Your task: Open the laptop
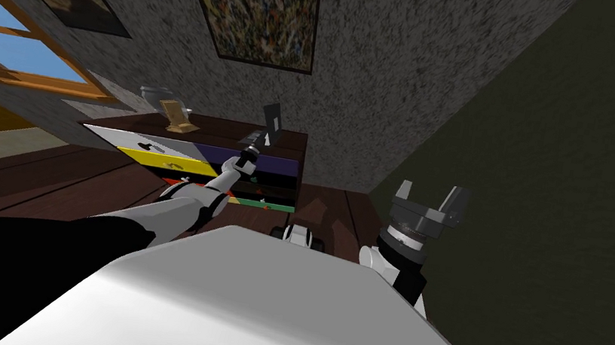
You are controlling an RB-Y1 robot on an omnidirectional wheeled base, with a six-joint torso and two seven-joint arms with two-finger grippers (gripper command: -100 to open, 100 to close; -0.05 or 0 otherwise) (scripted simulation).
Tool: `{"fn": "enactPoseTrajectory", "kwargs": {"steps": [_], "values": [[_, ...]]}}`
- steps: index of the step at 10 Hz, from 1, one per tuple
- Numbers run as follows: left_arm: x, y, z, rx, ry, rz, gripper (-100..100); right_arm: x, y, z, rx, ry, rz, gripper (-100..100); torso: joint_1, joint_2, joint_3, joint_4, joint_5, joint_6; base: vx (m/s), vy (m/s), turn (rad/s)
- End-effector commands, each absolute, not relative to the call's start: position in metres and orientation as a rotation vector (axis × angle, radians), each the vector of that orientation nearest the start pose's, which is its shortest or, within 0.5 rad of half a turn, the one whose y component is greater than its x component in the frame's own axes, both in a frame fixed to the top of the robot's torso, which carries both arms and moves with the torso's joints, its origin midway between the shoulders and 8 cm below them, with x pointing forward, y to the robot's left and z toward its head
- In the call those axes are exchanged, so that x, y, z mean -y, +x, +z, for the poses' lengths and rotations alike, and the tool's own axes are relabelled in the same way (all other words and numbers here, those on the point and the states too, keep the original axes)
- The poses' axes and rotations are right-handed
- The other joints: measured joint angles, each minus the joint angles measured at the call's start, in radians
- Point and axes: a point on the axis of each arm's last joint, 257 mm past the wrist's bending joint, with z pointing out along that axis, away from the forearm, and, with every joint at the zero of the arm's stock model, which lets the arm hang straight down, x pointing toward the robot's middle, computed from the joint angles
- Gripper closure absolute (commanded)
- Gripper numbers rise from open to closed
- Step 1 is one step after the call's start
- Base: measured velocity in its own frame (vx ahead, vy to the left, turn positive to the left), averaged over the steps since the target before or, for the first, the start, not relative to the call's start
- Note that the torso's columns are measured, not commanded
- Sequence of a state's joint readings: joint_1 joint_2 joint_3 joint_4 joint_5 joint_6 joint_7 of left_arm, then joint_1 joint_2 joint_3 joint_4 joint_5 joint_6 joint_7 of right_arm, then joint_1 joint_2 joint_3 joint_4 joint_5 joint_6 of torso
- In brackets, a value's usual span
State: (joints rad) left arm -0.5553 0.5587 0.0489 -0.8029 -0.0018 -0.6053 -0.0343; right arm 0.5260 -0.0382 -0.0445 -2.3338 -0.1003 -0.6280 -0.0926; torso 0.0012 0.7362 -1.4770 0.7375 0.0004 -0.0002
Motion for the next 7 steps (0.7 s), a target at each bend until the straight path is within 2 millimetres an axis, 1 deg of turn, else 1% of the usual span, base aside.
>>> {"fn": "enactPoseTrajectory", "kwargs": {"steps": [1, 2, 3, 4, 5, 6, 7], "values": [[-0.424, 0.653, -0.028, -1.04, -0.538, -0.917, -100, 0.297, 0.303, 0.064, -0.449, 0.582, 1.435, 0, -0.003, 0.003, 0.001, 0.001, -0.001, 0.001, -0.088, -0.056, -0.036], [-0.425, 0.657, -0.024, -1.036, -0.543, -0.916, -100, 0.297, 0.303, 0.064, -0.449, 0.582, 1.435, 0, -0.003, 0.003, 0.002, 0.001, -0.001, 0.0, -0.045, -0.019, 0.002], [-0.431, 0.657, -0.035, -1.05, -0.564, -0.904, -100, 0.297, 0.303, 0.064, -0.449, 0.582, 1.435, 0, 0.0, 0.001, 0.001, 0.0, 0.0, 0.0, -0.014, 0.0, 0.001], [-0.434, 0.657, -0.04, -1.057, -0.575, -0.897, -100, 0.297, 0.303, 0.064, -0.45, 0.582, 1.435, 0, 0.002, -0.001, -0.001, 0.0, 0.001, 0.0, 0.002, 0.008, 0.005], [-0.432, 0.656, -0.037, -1.052, -0.567, -0.902, -100, 0.297, 0.303, 0.064, -0.45, 0.582, 1.435, 0, 0.001, -0.001, -0.001, 0.0, 0.0, 0.0, 0.0, 0.0, 0.0], [-0.417, 0.654, -0.068, -1.105, -0.591, -0.904, 100, 0.297, 0.303, 0.064, -0.45, 0.582, 1.435, 0, -0.001, 0.0, 0.0, 0.0, 0.0, 0.0, 0.082, 0.045, 0.062], [-0.418, 0.652, -0.073, -1.11, -0.594, -0.901, 100, 0.297, 0.303, 0.064, -0.45, 0.582, 1.435, 0, 0.001, -0.002, -0.001, -0.001, 0.0, 0.0, 0.113, 0.067, 0.042]]}}
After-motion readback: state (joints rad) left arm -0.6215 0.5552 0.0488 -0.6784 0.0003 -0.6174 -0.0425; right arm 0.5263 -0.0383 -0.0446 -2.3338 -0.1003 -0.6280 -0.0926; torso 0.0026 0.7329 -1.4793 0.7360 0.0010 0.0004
